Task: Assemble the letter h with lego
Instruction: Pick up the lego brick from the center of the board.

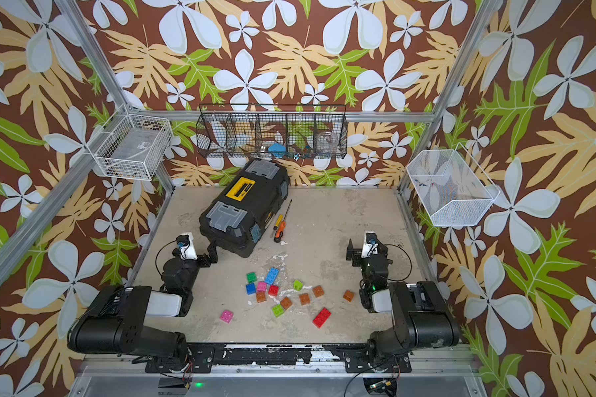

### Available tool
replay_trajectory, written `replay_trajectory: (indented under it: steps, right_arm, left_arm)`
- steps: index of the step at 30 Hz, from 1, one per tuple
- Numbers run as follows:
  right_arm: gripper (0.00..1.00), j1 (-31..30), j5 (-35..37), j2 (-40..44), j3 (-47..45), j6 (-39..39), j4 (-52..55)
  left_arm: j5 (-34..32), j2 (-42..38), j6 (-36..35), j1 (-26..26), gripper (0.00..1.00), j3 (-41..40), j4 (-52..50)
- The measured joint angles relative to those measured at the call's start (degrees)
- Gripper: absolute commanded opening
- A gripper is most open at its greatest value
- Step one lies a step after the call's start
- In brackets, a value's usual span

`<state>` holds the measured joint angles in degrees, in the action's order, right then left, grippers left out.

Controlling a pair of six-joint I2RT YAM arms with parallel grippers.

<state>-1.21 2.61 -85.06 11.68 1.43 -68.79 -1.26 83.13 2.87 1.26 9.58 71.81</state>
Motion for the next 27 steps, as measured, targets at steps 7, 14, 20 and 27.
replay_trajectory:
  steps: [7, 14, 20, 27]
  right_arm:
    - [1.00, -0.07, 0.00, 0.00, 0.00, 0.00, 0.02]
    - [1.00, -0.09, 0.00, 0.00, 0.00, 0.00, 0.00]
    - [1.00, -0.09, 0.00, 0.00, 0.00, 0.00, 0.00]
    - [1.00, 0.00, 2.34, 10.62, 0.28, 0.90, 6.45]
  left_arm:
    - [0.02, 0.00, 0.00, 0.00, 1.00, 0.00, 0.00]
    - [0.02, 0.00, 0.00, 0.00, 1.00, 0.00, 0.00]
    - [0.02, 0.00, 0.00, 0.00, 1.00, 0.00, 0.00]
    - [-0.52, -13.44, -1.66, 4.63, 1.00, -0.42, -8.22]
